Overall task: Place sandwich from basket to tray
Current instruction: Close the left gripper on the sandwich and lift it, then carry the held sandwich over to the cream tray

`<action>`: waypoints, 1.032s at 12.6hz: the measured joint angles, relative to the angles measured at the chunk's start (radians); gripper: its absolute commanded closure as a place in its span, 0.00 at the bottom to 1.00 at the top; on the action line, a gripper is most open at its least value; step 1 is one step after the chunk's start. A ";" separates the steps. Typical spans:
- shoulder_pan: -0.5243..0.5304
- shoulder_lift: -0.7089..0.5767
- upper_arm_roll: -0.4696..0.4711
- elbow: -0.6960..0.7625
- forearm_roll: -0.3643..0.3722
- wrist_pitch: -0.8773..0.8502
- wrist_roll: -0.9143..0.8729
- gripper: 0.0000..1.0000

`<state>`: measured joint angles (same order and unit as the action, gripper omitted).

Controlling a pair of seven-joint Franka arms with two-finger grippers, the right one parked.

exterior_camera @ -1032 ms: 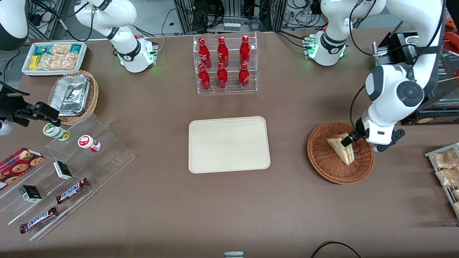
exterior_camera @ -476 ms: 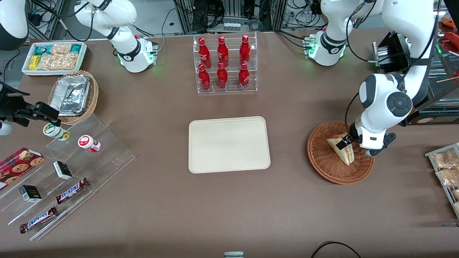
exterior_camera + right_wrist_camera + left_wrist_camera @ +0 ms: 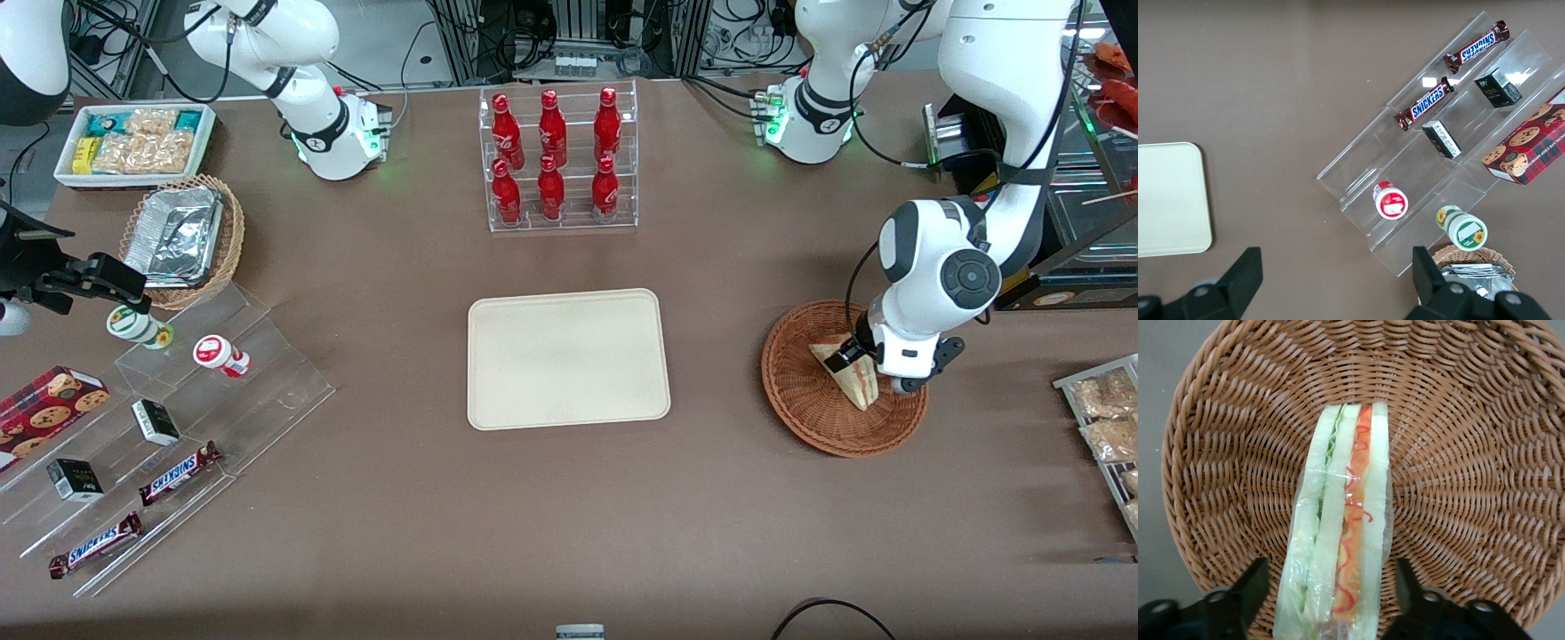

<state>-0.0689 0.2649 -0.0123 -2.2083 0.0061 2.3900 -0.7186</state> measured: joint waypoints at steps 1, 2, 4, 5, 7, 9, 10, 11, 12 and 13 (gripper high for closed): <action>0.000 0.000 0.000 0.000 0.001 -0.001 0.007 1.00; 0.000 0.000 0.000 0.004 0.002 -0.011 0.037 1.00; 0.000 -0.007 0.000 0.044 0.002 -0.096 0.123 1.00; -0.001 -0.013 -0.001 0.078 0.002 -0.156 0.149 1.00; -0.009 -0.023 -0.015 0.156 0.002 -0.268 0.197 1.00; -0.051 -0.024 -0.024 0.222 0.002 -0.334 0.217 1.00; -0.083 -0.024 -0.026 0.243 0.002 -0.349 0.218 1.00; -0.119 -0.022 -0.027 0.254 0.002 -0.351 0.218 1.00; -0.157 -0.017 -0.029 0.265 0.002 -0.351 0.217 1.00; -0.194 -0.004 -0.030 0.281 0.001 -0.351 0.216 1.00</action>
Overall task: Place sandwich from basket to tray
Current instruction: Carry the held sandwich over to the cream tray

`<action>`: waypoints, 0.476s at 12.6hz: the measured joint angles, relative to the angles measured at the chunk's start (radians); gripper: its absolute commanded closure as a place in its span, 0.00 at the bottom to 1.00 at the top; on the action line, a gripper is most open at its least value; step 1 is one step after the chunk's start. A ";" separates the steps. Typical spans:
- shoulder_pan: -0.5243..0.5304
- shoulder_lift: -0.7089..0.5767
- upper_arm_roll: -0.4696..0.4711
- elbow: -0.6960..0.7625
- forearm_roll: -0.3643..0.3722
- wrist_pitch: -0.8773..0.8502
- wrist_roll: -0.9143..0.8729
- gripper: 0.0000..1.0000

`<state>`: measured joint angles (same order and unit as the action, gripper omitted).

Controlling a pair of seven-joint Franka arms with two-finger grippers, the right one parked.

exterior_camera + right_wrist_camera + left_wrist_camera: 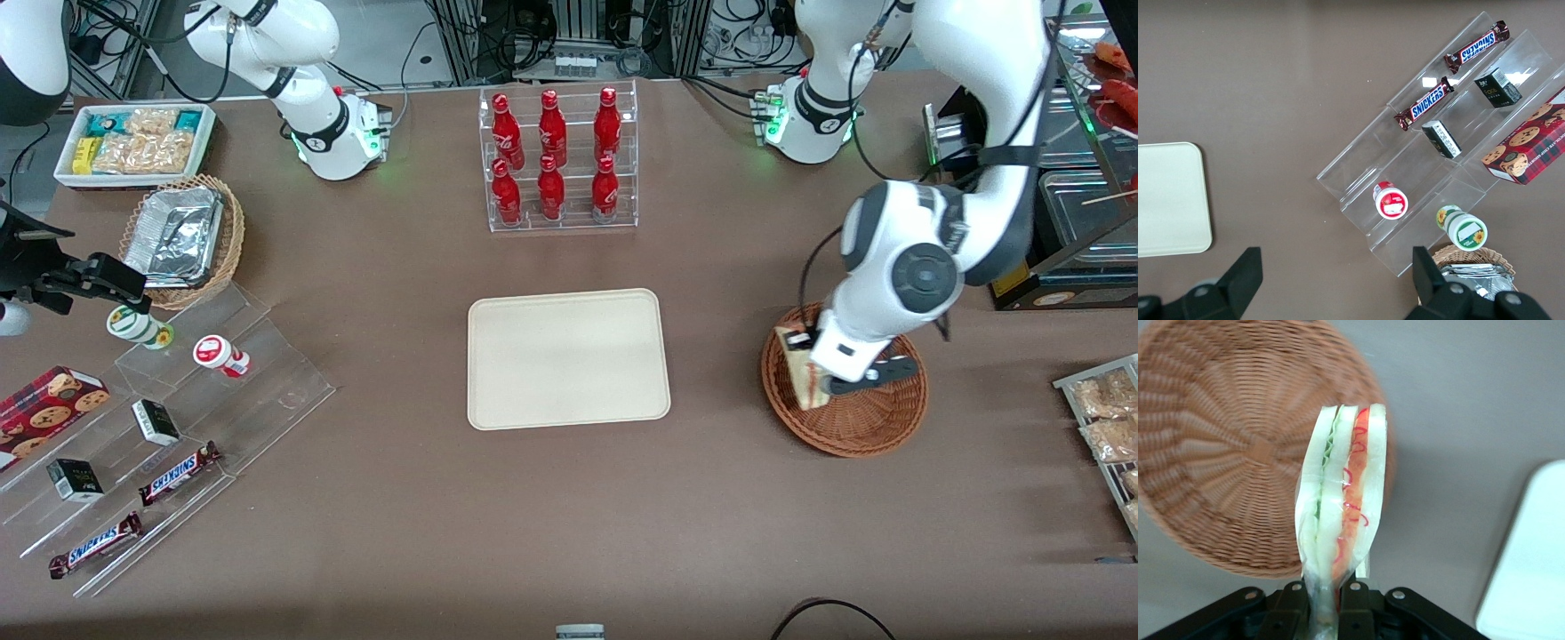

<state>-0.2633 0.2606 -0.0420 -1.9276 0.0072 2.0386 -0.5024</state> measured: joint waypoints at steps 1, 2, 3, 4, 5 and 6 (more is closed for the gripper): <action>-0.033 0.018 -0.001 0.021 -0.001 0.000 -0.001 1.00; -0.062 0.041 -0.002 0.046 -0.002 0.000 -0.003 1.00; -0.091 0.069 -0.002 0.076 -0.003 0.000 -0.008 1.00; -0.121 0.098 -0.003 0.106 -0.004 0.000 -0.028 1.00; -0.152 0.127 -0.003 0.137 -0.004 0.001 -0.062 1.00; -0.187 0.160 -0.004 0.173 -0.004 0.001 -0.103 1.00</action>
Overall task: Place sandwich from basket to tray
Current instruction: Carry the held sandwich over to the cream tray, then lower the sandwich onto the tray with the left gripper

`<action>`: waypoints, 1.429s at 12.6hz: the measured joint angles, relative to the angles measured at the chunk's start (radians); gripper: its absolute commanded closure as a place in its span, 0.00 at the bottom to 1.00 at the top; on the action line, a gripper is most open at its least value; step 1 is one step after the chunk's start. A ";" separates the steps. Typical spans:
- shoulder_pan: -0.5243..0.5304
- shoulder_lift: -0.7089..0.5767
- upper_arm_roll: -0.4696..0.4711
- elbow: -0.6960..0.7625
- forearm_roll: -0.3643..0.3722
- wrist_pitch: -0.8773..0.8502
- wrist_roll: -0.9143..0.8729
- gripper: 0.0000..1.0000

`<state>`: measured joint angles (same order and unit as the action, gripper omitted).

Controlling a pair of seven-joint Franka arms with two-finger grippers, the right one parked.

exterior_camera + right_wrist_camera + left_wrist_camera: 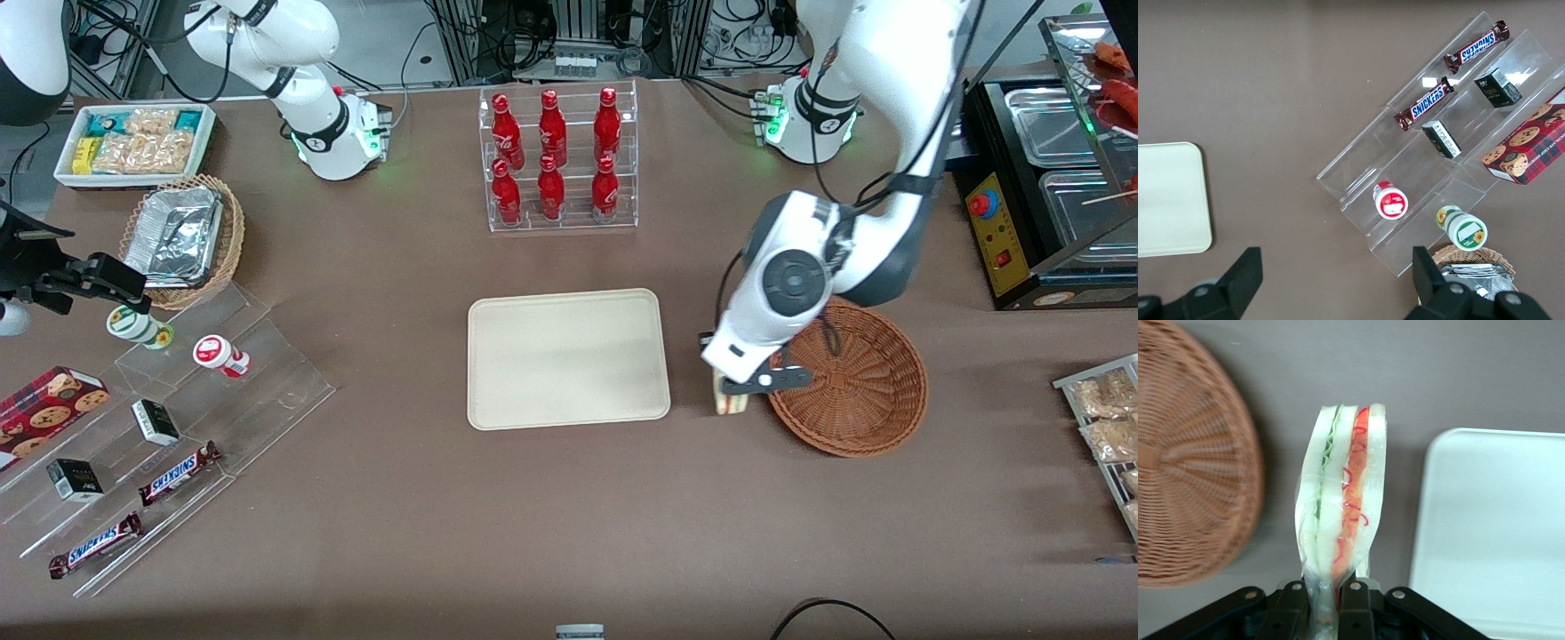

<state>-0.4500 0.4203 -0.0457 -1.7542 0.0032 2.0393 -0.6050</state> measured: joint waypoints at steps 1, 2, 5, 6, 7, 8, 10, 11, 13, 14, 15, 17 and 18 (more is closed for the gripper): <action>-0.036 0.036 0.000 0.040 0.000 0.000 -0.044 1.00; -0.069 0.075 0.000 0.082 -0.004 0.000 -0.086 1.00; -0.145 0.197 0.000 0.213 -0.040 0.001 -0.167 1.00; -0.164 0.231 -0.001 0.252 -0.044 0.001 -0.192 1.00; -0.179 0.257 -0.001 0.286 -0.045 0.001 -0.214 1.00; -0.194 0.276 -0.001 0.312 -0.047 0.001 -0.235 1.00; -0.221 0.305 -0.001 0.352 -0.058 0.001 -0.273 1.00; -0.234 0.323 -0.002 0.376 -0.062 0.001 -0.290 1.00; -0.252 0.355 -0.009 0.411 -0.063 0.001 -0.314 1.00; -0.258 0.368 -0.017 0.425 -0.064 0.001 -0.323 1.00; -0.259 0.378 -0.027 0.433 -0.065 0.001 -0.328 1.00; -0.260 0.386 -0.043 0.438 -0.087 0.000 -0.330 1.00; -0.261 0.387 -0.046 0.438 -0.093 -0.002 -0.331 1.00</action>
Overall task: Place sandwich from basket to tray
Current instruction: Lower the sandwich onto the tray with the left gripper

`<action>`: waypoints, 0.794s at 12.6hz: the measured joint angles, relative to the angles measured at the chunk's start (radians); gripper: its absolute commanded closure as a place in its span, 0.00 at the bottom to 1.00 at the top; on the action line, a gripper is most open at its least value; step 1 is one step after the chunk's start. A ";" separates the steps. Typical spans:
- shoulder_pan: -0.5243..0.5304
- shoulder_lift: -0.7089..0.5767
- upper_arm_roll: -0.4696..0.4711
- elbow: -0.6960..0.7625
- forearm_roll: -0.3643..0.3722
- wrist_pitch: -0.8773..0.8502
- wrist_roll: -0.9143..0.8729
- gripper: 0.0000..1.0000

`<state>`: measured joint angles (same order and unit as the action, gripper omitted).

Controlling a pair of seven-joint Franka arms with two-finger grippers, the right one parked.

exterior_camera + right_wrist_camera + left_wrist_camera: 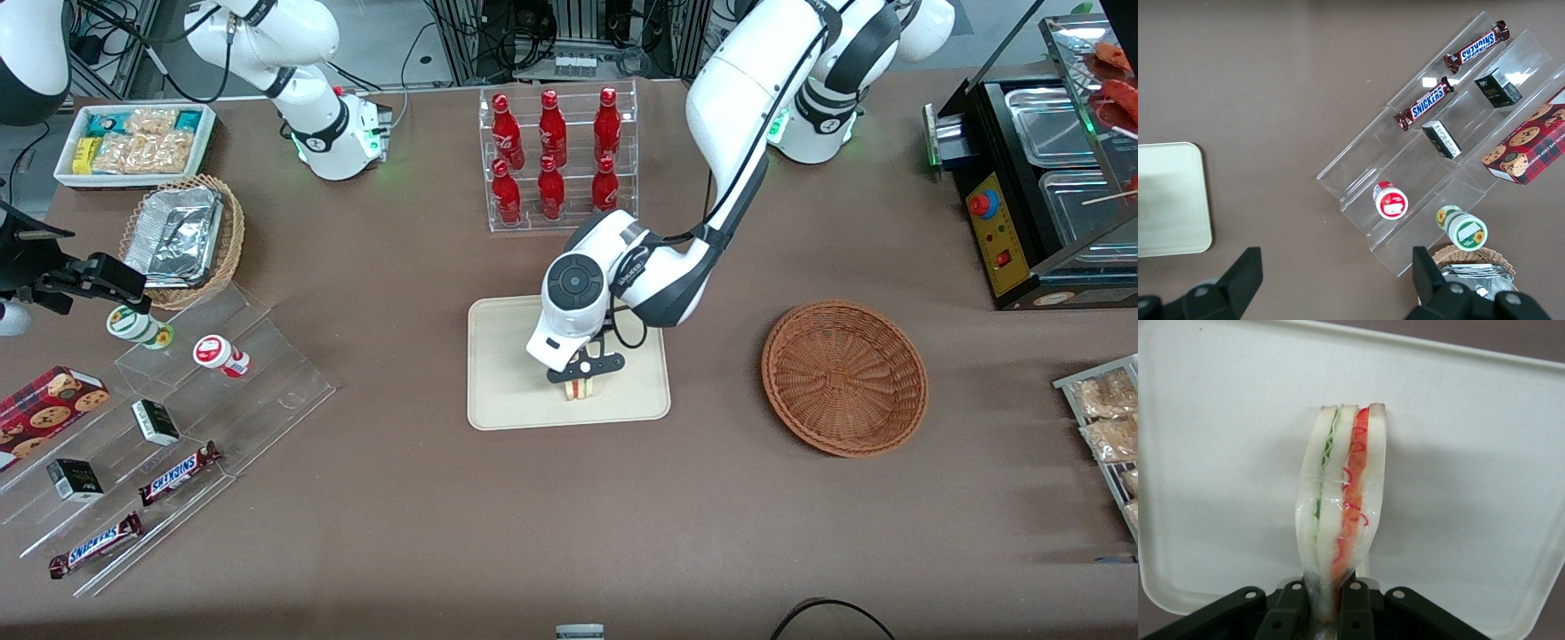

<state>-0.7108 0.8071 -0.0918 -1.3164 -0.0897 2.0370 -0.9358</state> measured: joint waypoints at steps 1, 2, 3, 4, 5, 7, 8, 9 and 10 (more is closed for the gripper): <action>0.000 0.000 -0.001 0.000 -0.002 -0.003 0.000 1.00; 0.000 0.000 -0.001 0.000 -0.004 -0.003 -0.001 1.00; 0.000 0.001 -0.001 0.000 -0.004 -0.004 -0.006 1.00; 0.000 0.001 -0.001 0.000 -0.004 -0.004 -0.017 1.00; -0.001 0.003 -0.001 0.000 -0.004 -0.004 -0.026 1.00; -0.007 0.011 -0.001 0.000 -0.004 -0.004 -0.043 1.00; -0.008 0.016 -0.001 0.000 -0.004 -0.003 -0.051 0.74; -0.008 0.019 -0.001 0.001 -0.004 -0.003 -0.057 0.05; -0.009 0.020 -0.001 0.003 -0.004 -0.003 -0.061 0.00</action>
<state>-0.7195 0.8269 -0.0930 -1.3139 -0.0940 2.0344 -0.9965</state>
